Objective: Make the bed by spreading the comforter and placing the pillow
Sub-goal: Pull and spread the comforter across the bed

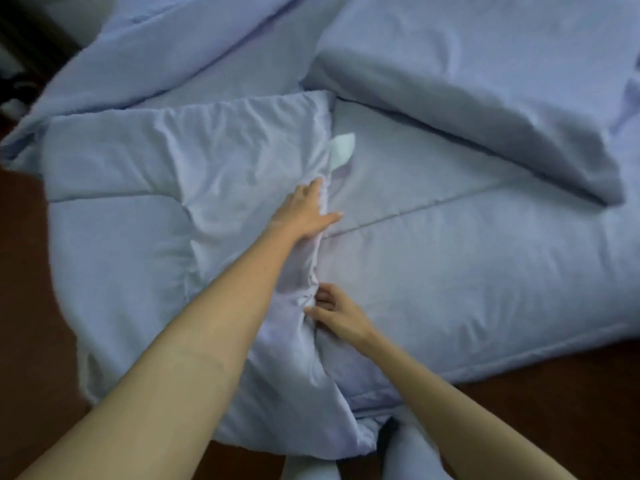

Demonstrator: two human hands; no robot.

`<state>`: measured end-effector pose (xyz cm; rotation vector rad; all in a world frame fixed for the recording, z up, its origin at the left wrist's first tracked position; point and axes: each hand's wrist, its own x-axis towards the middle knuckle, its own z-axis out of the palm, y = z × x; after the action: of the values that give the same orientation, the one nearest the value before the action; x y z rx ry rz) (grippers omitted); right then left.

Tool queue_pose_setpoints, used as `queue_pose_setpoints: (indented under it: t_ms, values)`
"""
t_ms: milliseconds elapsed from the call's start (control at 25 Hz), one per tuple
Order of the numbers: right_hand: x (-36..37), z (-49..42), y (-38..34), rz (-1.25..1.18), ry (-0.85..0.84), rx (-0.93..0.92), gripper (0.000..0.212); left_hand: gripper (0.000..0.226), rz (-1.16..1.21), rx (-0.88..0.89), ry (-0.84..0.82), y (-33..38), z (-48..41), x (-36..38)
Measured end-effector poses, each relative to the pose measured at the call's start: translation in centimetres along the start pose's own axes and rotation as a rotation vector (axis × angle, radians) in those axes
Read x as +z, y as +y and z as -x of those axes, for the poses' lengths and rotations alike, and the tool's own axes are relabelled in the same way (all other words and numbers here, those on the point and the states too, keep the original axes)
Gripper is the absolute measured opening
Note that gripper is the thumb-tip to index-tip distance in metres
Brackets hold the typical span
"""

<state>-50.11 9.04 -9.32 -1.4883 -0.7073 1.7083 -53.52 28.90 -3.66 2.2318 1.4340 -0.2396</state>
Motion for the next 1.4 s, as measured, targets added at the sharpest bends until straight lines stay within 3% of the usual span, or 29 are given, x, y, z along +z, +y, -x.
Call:
queue_pose_setpoints:
  t_ms: [80, 160, 320, 400, 480, 560, 680, 840, 1000, 1160, 1280, 1400]
  values:
    - [1.1, 0.1, 0.6, -0.048, 0.067, -0.026, 0.044, 0.089, -0.287, 0.069, -0.045, -0.4, -0.8, 1.2]
    - [2.4, 0.2, 0.3, -0.027, 0.108, -0.032, 0.059, 0.075, -0.405, 0.117, 0.086, -1.7, -0.5, 1.3]
    - [6.2, 1.8, -0.7, 0.171, 0.102, -0.061, 0.074, 0.065, -0.116, 0.341, 0.285, -7.0, 1.6, -3.8]
    - [7.8, 2.3, -1.6, 0.274, 0.106, -0.115, 0.073, 0.051, -0.120, 0.369, 0.399, -10.8, 4.3, -6.9]
    - [9.4, 3.0, -2.8, 0.439, 0.086, -0.170, 0.072, 0.040, -0.144, 0.215, 0.482, -14.9, 8.1, -8.9]
    - [11.1, 4.0, -3.8, 0.588, 0.043, -0.182, 0.070, 0.043, -0.135, -0.054, 0.501, -18.2, 12.2, -10.0]
    - [14.6, 7.2, -3.2, 0.786, -0.016, -0.237, 0.065, 0.045, 0.047, -0.437, 0.627, -21.9, 20.4, -10.9]
    - [19.6, 12.5, -0.4, 0.882, -0.108, -0.342, 0.054, 0.035, 0.231, -0.619, 1.032, -25.9, 33.2, -9.8]
    - [24.6, 16.5, 3.6, 1.032, -0.203, -0.440, 0.038, 0.052, 0.361, -0.839, 1.246, -30.9, 45.2, -5.4]
    - [29.3, 18.6, 7.5, 1.144, -0.324, -0.435, 0.036, 0.057, 0.477, -1.040, 1.303, -34.4, 54.9, 0.3]
    - [32.2, 19.7, 10.2, 1.189, -0.427, -0.423, 0.035, 0.054, 0.463, -1.193, 1.278, -36.5, 60.2, 4.8]
    - [33.8, 20.4, 13.3, 1.219, -0.484, -0.349, 0.029, 0.049, 0.461, -1.225, 1.167, -40.1, 63.2, 9.5]
